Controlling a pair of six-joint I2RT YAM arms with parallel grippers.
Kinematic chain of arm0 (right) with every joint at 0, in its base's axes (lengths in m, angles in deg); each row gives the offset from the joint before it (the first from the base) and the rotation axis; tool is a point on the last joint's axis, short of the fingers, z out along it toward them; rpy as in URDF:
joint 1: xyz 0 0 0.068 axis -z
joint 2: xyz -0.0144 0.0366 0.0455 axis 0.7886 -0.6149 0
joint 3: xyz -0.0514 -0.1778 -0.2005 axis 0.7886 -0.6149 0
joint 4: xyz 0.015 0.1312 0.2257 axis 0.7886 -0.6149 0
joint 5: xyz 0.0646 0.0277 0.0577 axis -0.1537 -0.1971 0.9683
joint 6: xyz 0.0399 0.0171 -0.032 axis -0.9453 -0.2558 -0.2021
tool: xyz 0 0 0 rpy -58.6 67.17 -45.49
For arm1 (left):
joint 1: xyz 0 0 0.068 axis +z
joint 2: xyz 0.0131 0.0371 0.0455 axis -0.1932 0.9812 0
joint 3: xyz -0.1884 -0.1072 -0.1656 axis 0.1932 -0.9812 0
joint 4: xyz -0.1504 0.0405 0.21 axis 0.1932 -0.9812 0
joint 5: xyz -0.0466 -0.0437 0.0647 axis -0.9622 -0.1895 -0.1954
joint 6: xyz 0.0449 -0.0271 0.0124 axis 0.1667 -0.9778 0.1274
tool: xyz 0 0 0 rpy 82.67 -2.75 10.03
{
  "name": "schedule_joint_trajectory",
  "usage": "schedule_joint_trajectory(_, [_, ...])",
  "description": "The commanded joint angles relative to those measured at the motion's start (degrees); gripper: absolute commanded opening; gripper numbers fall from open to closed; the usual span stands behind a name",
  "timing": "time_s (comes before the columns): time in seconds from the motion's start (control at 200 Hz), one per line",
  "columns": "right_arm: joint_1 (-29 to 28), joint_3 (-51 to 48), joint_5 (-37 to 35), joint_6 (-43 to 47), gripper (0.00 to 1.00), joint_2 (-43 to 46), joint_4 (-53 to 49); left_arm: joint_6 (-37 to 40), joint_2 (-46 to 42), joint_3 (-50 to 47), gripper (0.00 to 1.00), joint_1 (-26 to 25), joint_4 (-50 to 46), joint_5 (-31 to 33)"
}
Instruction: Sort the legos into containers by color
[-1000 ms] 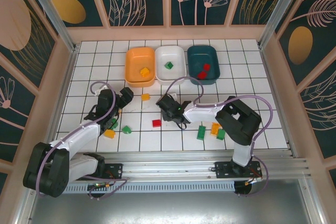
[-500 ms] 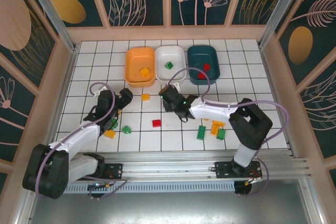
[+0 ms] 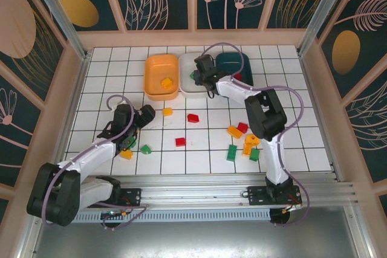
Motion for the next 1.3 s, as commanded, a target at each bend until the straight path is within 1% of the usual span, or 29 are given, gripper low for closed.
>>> schedule_joint_trajectory(0.0, [1.0, 6.4, 2.7, 2.2, 0.34, -3.1, -4.1, 3.1, 2.5, 2.7, 0.95, -0.5, 0.6, -5.5])
schedule_joint_trajectory(0.045, [1.0, 8.2, 2.6, 2.4, 0.47, -3.8, -4.9, 3.6, 3.8, 3.7, 0.95, -1.0, 0.4, -6.2])
schedule_joint_trajectory(0.08, [1.0, 9.0, 2.5, 2.8, 0.52, -3.8, -5.2, 4.2, 4.8, 4.4, 0.95, -1.6, 0.3, -6.4])
schedule_joint_trajectory(0.13, [1.0, 9.3, 2.2, 3.3, 0.57, -3.0, -5.3, 5.0, 6.3, 6.0, 0.95, -2.6, -0.3, -6.2])
schedule_joint_trajectory(0.215, [0.7, 7.0, 1.1, 3.9, 0.6, 0.3, -4.4, 6.6, 9.8, 9.5, 0.95, -5.6, -2.2, -4.0])
schedule_joint_trajectory(0.35, [-1.1, -2.8, -1.1, 3.4, 0.61, 9.8, 0.2, 7.7, 16.7, 15.6, 0.95, -8.8, -5.4, -1.8])
schedule_joint_trajectory(0.46, [-3.2, -12.1, -2.0, 2.2, 0.62, 18.8, 4.0, 8.5, 21.8, 20.0, 0.92, -9.7, -7.9, 1.0])
schedule_joint_trajectory(0.641, [-6.2, -25.3, -2.6, 0.1, 0.63, 31.0, 7.7, 9.9, 29.8, 27.5, 0.89, -10.6, -12.6, 5.1])
schedule_joint_trajectory(0.761, [-6.3, -33.4, -3.2, -2.1, 0.64, 38.0, 8.5, 10.1, 34.4, 29.7, 0.85, -11.4, -14.8, 6.0])
schedule_joint_trajectory(0.776, [-6.3, -34.2, -3.5, -2.4, 0.64, 38.8, 8.5, 10.2, 34.8, 31.2, 0.85, -11.5, -14.9, 6.1])
schedule_joint_trajectory(0.846, [-6.2, -38.1, -4.4, -3.4, 0.64, 42.4, 8.6, 10.4, 36.9, 33.0, 0.84, -12.2, -16.3, 7.7])
schedule_joint_trajectory(0.991, [-5.7, -44.3, -5.4, -4.5, 0.64, 47.2, 9.2, 10.9, 41.1, 35.7, 0.78, -12.9, -17.7, 8.5])
schedule_joint_trajectory(1.091, [-5.0, -46.6, -6.0, -4.6, 0.63, 49.4, 8.9, 11.7, 43.2, 37.7, 0.72, -13.5, -19.2, 10.5])
schedule_joint_trajectory(1.171, [-4.4, -48.2, -6.1, -4.3, 0.63, 50.7, 9.4, 12.2, 43.7, 38.2, 0.63, -13.5, -19.5, 11.8])
schedule_joint_trajectory(1.296, [-3.7, -49.5, -6.3, -4.2, 0.63, 52.6, 9.2, 12.5, 43.1, 37.3, 0.48, -13.5, -19.5, 12.0])
